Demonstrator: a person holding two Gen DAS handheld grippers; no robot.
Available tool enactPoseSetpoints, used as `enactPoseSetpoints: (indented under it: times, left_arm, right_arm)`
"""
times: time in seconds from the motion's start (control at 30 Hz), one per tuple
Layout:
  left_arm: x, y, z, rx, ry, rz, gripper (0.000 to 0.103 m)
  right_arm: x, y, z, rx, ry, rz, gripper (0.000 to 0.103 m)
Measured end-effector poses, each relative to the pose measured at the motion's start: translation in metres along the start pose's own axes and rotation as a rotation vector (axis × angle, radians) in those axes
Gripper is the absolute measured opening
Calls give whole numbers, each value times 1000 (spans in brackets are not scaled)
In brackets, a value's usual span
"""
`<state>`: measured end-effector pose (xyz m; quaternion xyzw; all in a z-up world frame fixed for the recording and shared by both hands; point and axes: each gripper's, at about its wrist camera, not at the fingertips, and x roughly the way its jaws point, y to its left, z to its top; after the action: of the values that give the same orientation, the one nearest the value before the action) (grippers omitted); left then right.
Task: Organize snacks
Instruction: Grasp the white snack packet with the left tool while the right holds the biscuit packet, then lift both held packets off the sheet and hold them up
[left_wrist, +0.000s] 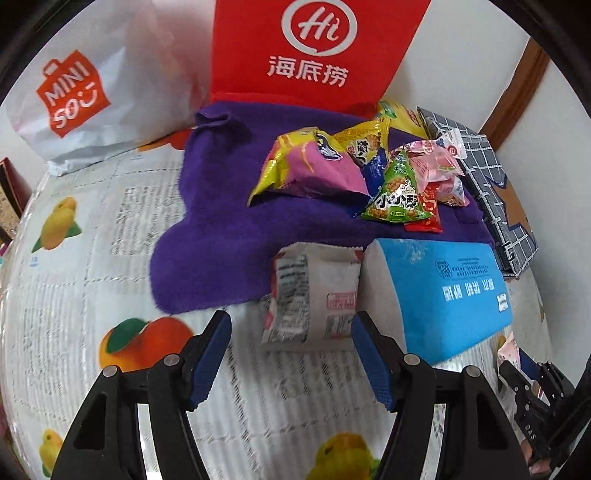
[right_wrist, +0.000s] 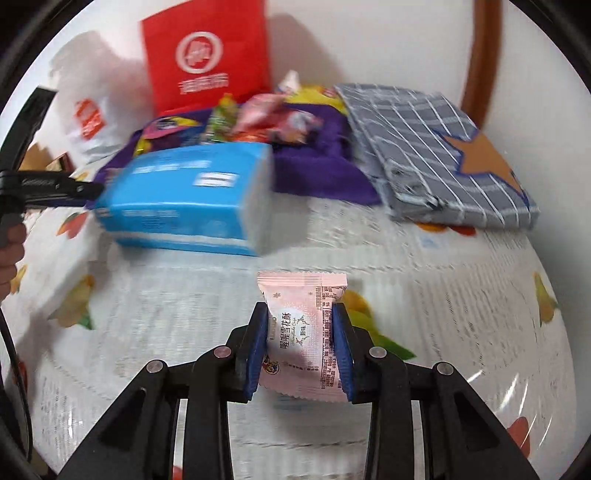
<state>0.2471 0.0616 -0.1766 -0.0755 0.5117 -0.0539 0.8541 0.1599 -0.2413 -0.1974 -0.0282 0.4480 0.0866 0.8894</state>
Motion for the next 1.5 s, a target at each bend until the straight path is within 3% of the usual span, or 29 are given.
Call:
enactPoseSetpoints:
  times: [0.37,0.4,0.43,0.6,1.0,1.07,1.13,1.2,1.3,1.33,1.37,1.5]
  left_arm:
    - [32,-7,8,17,49,-1,66]
    - [31,-6,8,10,47,-7,65]
    - [30,-4,7,8,44,-13,55]
    - [19,-1,-1,17,53,-35,53]
    - [-22,20,-77,-27,136,16,54]
    - [-23,20,-83,-34,108,25,59]
    - [-22,16,-86,-33,90,33,71]
    - [-20,11,-88,-18,73,55,74]
    - [-17,-2,-92,16,43,127,71]
    - [-18,-4,-95,20,18,163,58]
    - [-19,-4,-96,20,-2,189,54]
    - [-20,0,-95,-10,-52,173,52]
  right_arm:
    - [5,-3,2,16,-6,7,34]
    - [6,-2,3,16,-4,10,34]
    - [6,-1,3,15,-4,11,34]
    - [6,3,5,13,-3,5,34]
    - [2,1,-1,27,0,-27,34]
    - [5,1,-2,33,-6,-25,35]
    - [8,2,0,44,-13,-17,36]
    - [15,4,4,41,-3,11,38]
    - [19,6,6,39,-11,-3,40]
    - [20,6,6,39,-8,-6,42]
    - [20,6,4,43,-16,-3,44]
    - [20,5,1,32,-34,-7,45]
